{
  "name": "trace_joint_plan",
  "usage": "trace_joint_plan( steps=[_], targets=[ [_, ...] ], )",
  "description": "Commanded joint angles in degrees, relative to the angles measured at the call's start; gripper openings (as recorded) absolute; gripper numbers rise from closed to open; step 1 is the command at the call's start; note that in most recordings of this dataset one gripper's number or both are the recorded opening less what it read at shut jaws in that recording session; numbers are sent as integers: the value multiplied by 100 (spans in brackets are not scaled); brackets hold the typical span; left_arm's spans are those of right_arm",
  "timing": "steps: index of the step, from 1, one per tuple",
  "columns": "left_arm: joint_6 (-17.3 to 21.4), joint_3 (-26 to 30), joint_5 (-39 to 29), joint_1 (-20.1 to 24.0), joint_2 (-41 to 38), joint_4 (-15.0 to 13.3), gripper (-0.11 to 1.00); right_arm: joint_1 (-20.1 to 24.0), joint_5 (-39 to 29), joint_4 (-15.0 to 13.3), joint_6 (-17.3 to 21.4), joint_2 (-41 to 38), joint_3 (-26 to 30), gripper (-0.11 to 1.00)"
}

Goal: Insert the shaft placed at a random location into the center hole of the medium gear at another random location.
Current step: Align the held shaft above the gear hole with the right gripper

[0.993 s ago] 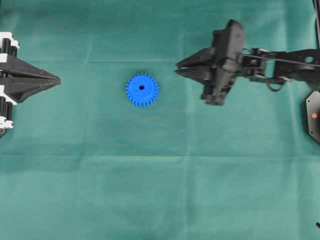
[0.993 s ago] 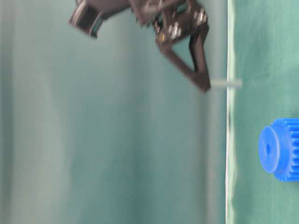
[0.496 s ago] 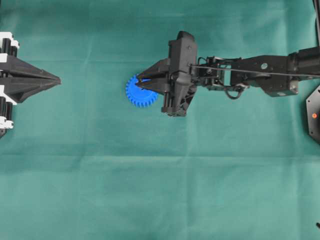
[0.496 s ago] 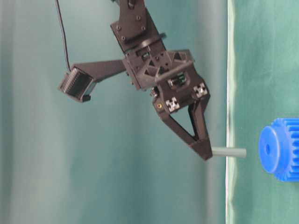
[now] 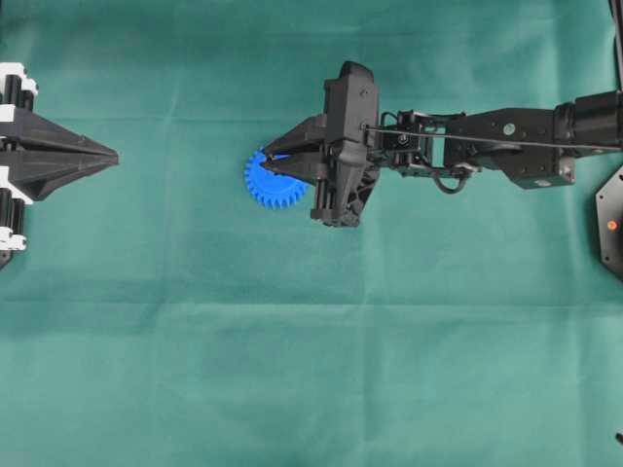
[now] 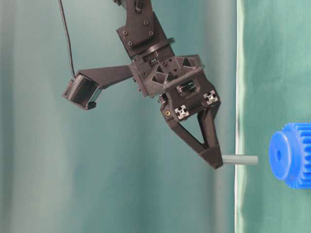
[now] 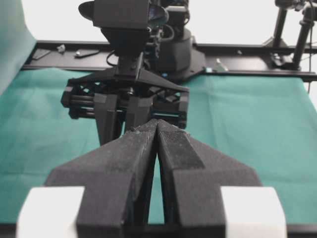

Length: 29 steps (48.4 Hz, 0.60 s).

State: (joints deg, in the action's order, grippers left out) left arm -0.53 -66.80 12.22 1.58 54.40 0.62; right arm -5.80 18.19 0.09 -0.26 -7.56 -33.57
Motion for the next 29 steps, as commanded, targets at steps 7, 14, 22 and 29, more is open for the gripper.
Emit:
trace_joint_plan(
  steps=[7,14,22,29],
  targets=[
    [-9,141,26,9,-44,18,0,-44,-18,9,35,88,114,13],
    [-9,141,26,9,-44,9,0,-44,9,18,35,79,88,13],
    [-9,141,35,9,-44,18,0,-88,9,18,35,18,79,13],
    [-9,141,35,9,-44,9,0,-149,35,9,26,-79,79,13]
  ],
)
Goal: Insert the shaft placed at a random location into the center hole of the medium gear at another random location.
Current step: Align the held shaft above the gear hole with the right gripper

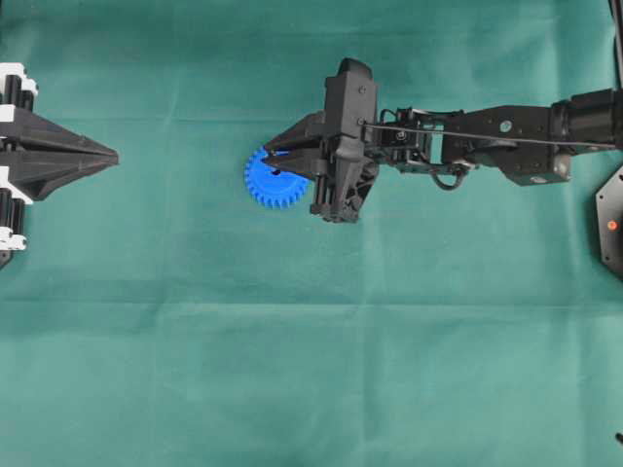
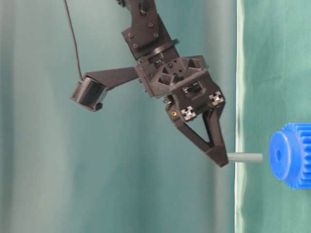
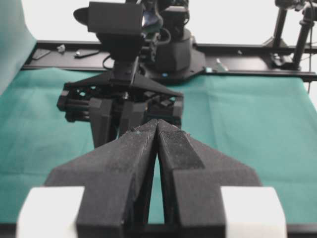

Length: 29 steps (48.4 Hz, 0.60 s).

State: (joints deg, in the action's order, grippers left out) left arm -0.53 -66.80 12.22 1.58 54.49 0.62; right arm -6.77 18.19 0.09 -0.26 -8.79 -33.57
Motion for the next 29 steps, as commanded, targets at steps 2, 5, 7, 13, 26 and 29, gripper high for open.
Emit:
trace_joint_plan(
  steps=[2,5,7,13,26,29],
  targets=[
    [-9,141,35,9,-53,18,0,-70,53,18,26,9,79,13],
    [-9,141,44,9,-53,9,0,-88,88,18,26,-44,79,13],
    [-9,141,44,9,-53,18,0,-105,105,18,26,-79,79,13],
    [-9,141,44,9,-53,9,0,-105,185,18,26,-167,79,13],
    [0,141,44,9,-53,18,0,-105,255,18,44,-281,79,13],
    [0,141,44,9,-53,18,0,-105,272,18,44,-299,79,13]
  ],
)
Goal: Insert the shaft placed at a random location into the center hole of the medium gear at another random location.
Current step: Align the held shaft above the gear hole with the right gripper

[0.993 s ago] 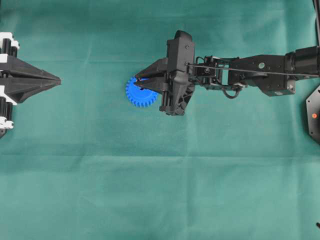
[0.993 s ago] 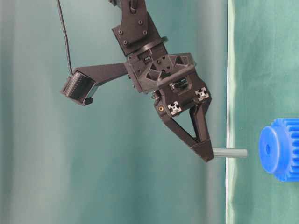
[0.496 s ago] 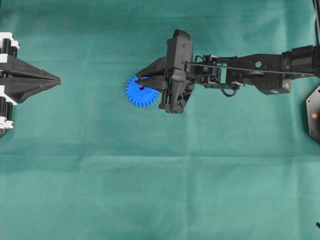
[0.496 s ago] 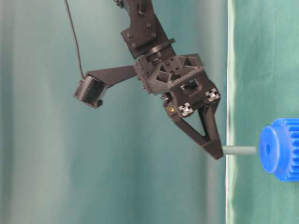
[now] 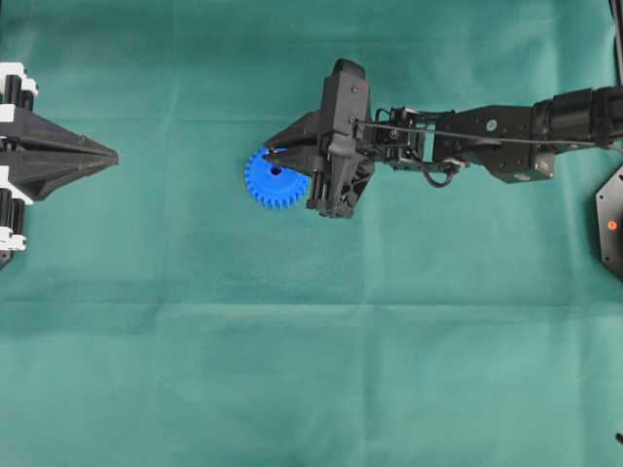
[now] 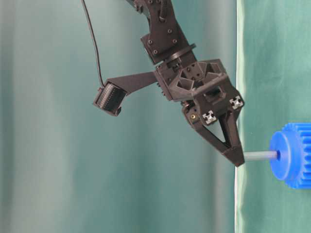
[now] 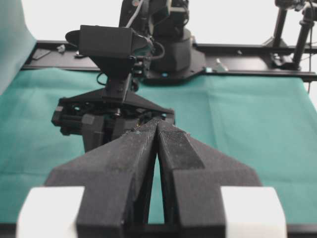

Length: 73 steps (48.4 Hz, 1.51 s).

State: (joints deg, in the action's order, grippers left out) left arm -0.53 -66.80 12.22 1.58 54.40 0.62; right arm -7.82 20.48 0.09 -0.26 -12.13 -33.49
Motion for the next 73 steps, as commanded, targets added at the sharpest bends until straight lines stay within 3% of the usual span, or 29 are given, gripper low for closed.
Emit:
trace_joint_plan(
  steps=[1,25,73],
  targets=[
    [0,141,44,9,-44,9,0,0,44,26,44,35,70,13],
    [-18,141,44,18,-44,18,0,18,-141,18,26,457,62,13],
    [-9,141,44,9,-44,18,0,88,97,158,53,62,44,13]
  ],
)
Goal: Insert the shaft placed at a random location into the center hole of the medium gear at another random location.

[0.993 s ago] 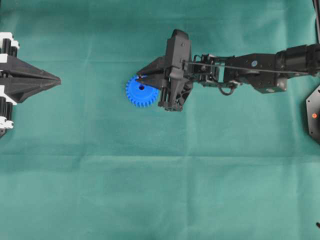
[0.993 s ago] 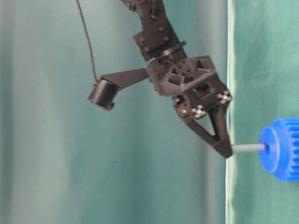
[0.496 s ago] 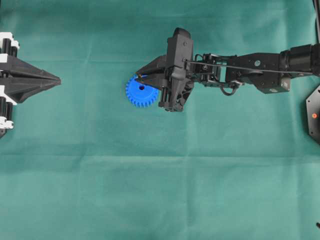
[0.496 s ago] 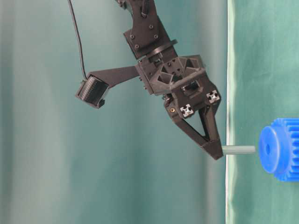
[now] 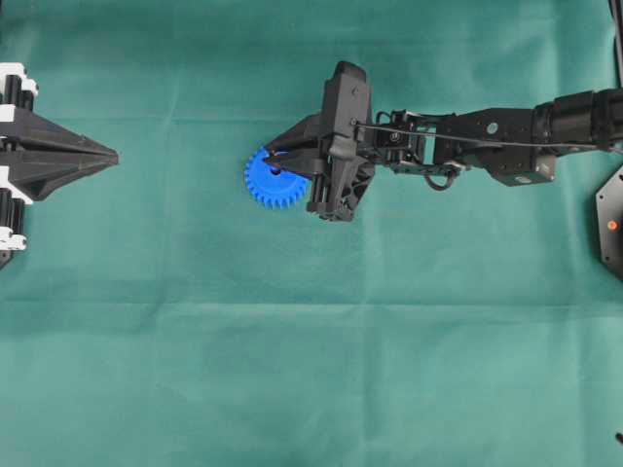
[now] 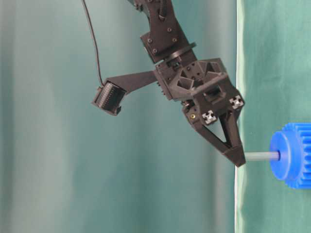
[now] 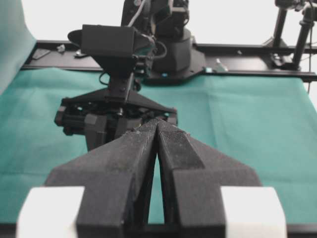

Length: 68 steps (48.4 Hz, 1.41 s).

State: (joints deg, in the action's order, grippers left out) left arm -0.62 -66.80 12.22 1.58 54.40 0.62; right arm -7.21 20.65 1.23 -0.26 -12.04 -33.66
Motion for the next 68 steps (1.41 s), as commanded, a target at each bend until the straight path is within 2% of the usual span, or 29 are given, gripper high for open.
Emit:
trace_joint_plan(
  steps=[1,28,50,68],
  targets=[
    [0,132,44,9,-44,18,0,26,79,53,53,53,62,13],
    [0,141,53,9,-44,9,0,35,158,79,53,53,0,13],
    [9,141,53,9,-44,18,0,35,404,149,53,-396,26,13],
    [9,132,44,9,-44,18,0,35,413,141,53,-422,35,13]
  ],
)
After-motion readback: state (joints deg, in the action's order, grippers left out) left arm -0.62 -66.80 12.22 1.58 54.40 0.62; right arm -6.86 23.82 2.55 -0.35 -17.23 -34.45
